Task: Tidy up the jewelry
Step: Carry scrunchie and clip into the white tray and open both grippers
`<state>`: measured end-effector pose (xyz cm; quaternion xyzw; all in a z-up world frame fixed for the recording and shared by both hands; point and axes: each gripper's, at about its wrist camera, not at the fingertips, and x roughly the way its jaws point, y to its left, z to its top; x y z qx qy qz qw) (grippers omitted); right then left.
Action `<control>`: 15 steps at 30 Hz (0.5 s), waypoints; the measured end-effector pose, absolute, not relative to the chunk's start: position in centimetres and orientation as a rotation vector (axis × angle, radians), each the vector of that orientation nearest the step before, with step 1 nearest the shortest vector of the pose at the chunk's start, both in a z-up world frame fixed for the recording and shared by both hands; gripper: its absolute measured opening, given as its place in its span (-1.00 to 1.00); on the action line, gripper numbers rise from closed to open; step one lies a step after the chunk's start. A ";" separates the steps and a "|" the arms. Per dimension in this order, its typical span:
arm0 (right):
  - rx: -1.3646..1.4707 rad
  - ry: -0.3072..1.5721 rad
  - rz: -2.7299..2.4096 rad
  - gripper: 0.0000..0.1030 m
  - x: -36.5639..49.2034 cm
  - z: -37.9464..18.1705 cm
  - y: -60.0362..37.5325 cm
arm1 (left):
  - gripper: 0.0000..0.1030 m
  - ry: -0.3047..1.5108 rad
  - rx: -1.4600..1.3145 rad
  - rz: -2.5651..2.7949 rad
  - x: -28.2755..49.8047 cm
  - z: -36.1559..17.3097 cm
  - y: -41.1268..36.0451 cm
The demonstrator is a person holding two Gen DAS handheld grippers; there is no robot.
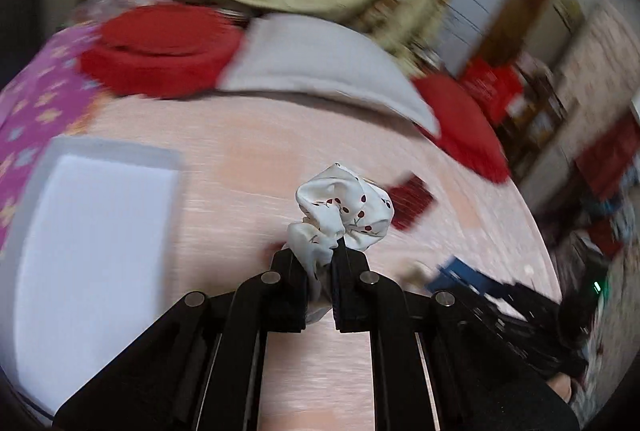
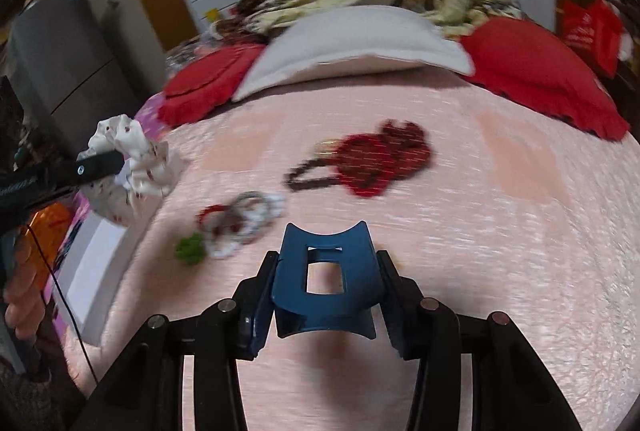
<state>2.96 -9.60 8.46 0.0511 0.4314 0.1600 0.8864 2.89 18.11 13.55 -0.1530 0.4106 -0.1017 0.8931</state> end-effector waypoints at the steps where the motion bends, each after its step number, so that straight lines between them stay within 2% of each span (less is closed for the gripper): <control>1: 0.090 0.898 0.352 -0.12 3.0 8.9 -8.3 | -0.86 0.849 -0.347 -0.188 2.7 13.3 19.7; 7: 0.016 0.917 0.460 -0.12 4.2 10.4 0.0 | -0.86 0.826 -0.537 -0.023 3.5 10.5 30.7; 15: -0.066 0.927 0.615 -0.12 8.8 11.4 14.2 | -0.86 0.835 -0.700 0.064 6.6 6.2 39.0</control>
